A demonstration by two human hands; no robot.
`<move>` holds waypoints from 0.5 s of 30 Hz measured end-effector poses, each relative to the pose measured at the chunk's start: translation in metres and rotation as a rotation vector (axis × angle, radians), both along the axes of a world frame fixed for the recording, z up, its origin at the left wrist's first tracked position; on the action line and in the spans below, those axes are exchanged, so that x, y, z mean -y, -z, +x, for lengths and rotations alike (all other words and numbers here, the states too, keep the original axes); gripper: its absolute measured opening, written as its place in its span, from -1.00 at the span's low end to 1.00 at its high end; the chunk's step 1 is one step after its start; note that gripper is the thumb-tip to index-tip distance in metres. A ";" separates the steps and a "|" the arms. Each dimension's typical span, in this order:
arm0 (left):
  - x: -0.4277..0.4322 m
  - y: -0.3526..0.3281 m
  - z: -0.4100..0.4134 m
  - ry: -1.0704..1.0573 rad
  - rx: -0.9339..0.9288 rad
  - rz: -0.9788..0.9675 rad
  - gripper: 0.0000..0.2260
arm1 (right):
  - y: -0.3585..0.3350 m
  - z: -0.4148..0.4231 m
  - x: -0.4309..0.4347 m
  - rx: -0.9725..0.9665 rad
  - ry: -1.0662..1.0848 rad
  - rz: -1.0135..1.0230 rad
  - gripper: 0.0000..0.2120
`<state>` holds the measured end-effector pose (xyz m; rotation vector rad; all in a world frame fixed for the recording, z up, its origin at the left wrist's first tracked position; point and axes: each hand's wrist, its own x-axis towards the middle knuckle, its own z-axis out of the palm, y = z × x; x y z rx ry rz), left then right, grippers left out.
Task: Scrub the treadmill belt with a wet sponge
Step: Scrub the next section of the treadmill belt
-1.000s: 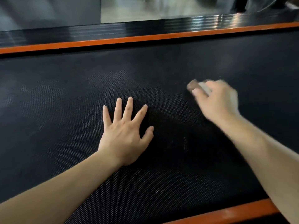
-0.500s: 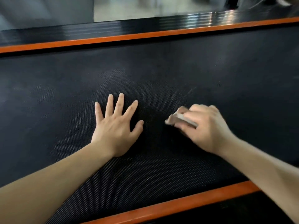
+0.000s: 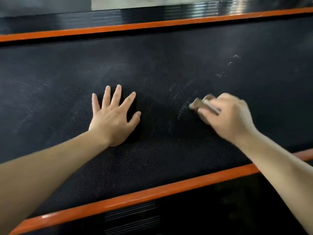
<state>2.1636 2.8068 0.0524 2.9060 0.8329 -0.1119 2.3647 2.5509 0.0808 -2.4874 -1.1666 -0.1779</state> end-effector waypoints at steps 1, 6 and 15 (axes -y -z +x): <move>0.000 0.000 0.000 0.000 0.003 0.001 -0.36 | 0.000 0.004 0.000 -0.038 0.093 0.022 -0.62; 0.003 -0.003 -0.001 -0.010 0.022 -0.009 -0.37 | -0.003 -0.070 0.017 -0.228 -0.216 -0.067 -0.75; 0.026 -0.018 0.003 0.116 -0.068 0.015 -0.50 | -0.010 -0.029 0.045 -0.227 -0.096 -0.063 -0.67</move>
